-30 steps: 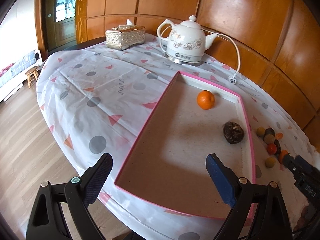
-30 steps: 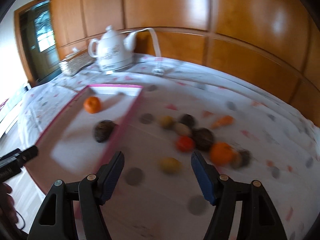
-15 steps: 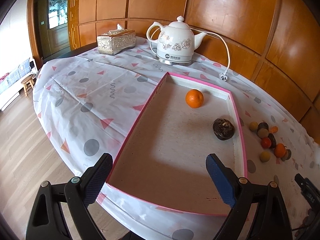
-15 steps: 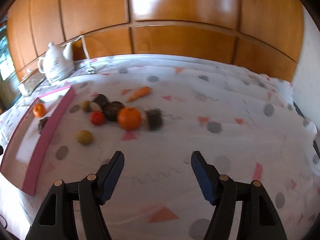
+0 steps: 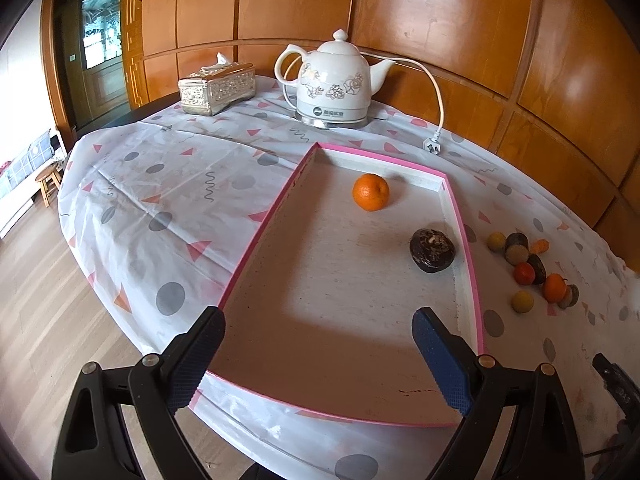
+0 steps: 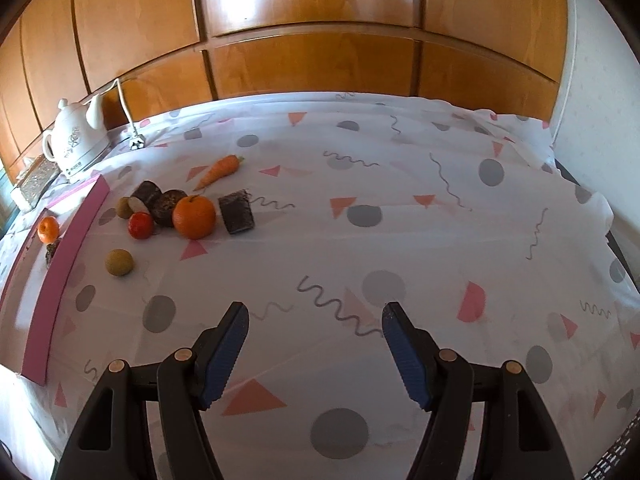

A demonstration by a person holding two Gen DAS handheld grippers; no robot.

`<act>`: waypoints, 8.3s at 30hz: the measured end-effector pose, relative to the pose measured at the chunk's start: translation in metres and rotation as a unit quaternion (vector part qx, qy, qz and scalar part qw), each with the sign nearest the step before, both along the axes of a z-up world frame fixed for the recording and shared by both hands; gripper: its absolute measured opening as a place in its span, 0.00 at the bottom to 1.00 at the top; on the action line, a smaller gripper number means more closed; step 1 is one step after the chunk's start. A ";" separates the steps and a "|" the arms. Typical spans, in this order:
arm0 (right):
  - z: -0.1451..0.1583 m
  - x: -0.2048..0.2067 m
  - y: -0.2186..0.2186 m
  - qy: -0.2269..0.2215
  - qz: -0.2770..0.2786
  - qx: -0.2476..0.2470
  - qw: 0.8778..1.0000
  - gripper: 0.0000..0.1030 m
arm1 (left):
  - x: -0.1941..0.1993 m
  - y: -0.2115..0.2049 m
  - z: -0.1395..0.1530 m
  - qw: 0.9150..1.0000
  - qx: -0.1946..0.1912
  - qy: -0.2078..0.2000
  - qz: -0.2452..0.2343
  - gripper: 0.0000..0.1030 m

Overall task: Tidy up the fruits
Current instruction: 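Move the left gripper toward the small yellow fruit, then grasp the small yellow fruit with the left gripper and lift it, then place the yellow fruit in the tray and open the left gripper, then move the right gripper to the carrot and grasp it, then carry the carrot into the tray and release it with the right gripper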

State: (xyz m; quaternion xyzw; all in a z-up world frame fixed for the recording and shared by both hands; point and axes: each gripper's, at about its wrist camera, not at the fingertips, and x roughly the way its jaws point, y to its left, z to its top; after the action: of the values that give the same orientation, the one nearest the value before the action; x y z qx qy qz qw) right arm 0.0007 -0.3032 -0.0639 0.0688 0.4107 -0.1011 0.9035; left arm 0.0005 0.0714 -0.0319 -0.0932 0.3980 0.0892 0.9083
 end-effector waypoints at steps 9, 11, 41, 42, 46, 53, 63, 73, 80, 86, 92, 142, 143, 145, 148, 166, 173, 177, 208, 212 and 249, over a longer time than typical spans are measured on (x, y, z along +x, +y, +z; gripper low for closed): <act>-0.007 -0.006 -0.009 0.009 -0.021 0.017 1.000 0.68 | 0.001 -0.010 0.002 1.000 0.003 -0.005 -0.025 0.92; -0.008 -0.007 -0.010 0.011 -0.025 0.018 0.999 0.68 | 0.001 -0.014 0.004 0.999 0.001 -0.010 -0.040 0.92; -0.013 -0.020 -0.043 0.009 -0.078 0.034 0.996 0.68 | 0.036 -0.095 0.021 0.969 0.018 0.006 -0.246 0.73; -0.013 -0.020 -0.044 0.009 -0.080 0.035 0.996 0.68 | 0.038 -0.098 0.022 0.967 0.018 0.008 -0.255 0.71; -0.013 -0.022 -0.050 0.007 -0.091 0.035 0.995 0.68 | 0.052 -0.108 0.021 0.958 0.010 0.026 -0.286 0.61; -0.015 -0.026 -0.062 0.008 -0.114 0.038 0.993 0.68 | 0.081 -0.126 0.018 0.946 0.019 0.043 -0.322 0.46; -0.016 -0.026 -0.068 0.009 -0.117 0.038 0.992 0.68 | 0.130 -0.153 0.004 0.932 0.027 0.080 -0.353 0.28; -0.016 -0.027 -0.078 0.011 -0.124 0.045 0.991 0.68 | 0.177 -0.178 -0.020 0.913 0.068 0.116 -0.385 0.17; -0.016 -0.025 -0.082 0.014 -0.125 0.047 0.991 0.68 | 0.200 -0.185 -0.032 0.907 0.093 0.120 -0.394 0.22; -0.019 -0.024 -0.084 0.021 -0.129 0.047 0.990 0.68 | 0.215 -0.181 -0.036 0.908 0.073 0.120 -0.394 0.22; -0.016 -0.023 -0.082 0.022 -0.128 0.043 0.991 0.68 | 0.220 -0.181 -0.039 0.908 0.057 0.121 -0.396 0.28; -0.012 -0.029 -0.055 0.018 -0.100 0.034 0.994 0.68 | 0.088 0.017 -0.008 0.999 -0.033 0.032 -0.024 0.64; -0.012 -0.029 -0.054 0.017 -0.099 0.035 0.994 0.68 | 0.085 0.017 -0.008 0.999 -0.033 0.032 -0.023 0.65; -0.012 -0.029 -0.054 0.017 -0.099 0.035 0.994 0.68 | 0.075 0.015 -0.007 0.999 -0.032 0.032 -0.025 0.68; -0.012 -0.030 -0.052 0.016 -0.099 0.036 0.994 0.68 | 0.065 0.012 -0.006 0.999 -0.033 0.031 -0.027 0.70; -0.013 -0.029 -0.037 0.016 -0.076 0.038 0.996 0.68 | 0.019 0.006 0.000 1.000 -0.027 0.012 -0.009 0.81; -0.011 -0.021 -0.020 0.019 -0.046 0.036 0.998 0.68 | 0.010 0.013 0.002 1.000 -0.026 0.003 0.005 0.84; -0.006 -0.014 -0.006 0.018 -0.017 0.031 0.999 0.68 | 0.006 0.018 0.003 1.000 -0.028 0.001 0.011 0.84; 0.053 0.116 0.080 -0.010 0.124 0.081 0.989 0.64 | -0.009 0.043 0.000 0.997 -0.050 -0.009 0.050 0.87; 0.048 0.146 0.060 0.007 0.088 0.088 0.992 0.57 | -0.008 0.043 -0.001 0.998 -0.046 -0.008 0.048 0.87; 0.086 0.193 0.097 -0.055 0.150 0.123 0.979 0.23 | -0.010 0.044 -0.002 0.998 -0.034 -0.011 0.043 0.87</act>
State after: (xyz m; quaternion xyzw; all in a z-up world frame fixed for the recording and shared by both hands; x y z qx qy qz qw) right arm 0.1933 -0.2059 0.0222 0.1227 0.3756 0.0914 0.9141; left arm -0.0094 0.1158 -0.0334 -0.1416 0.3868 0.1137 0.9041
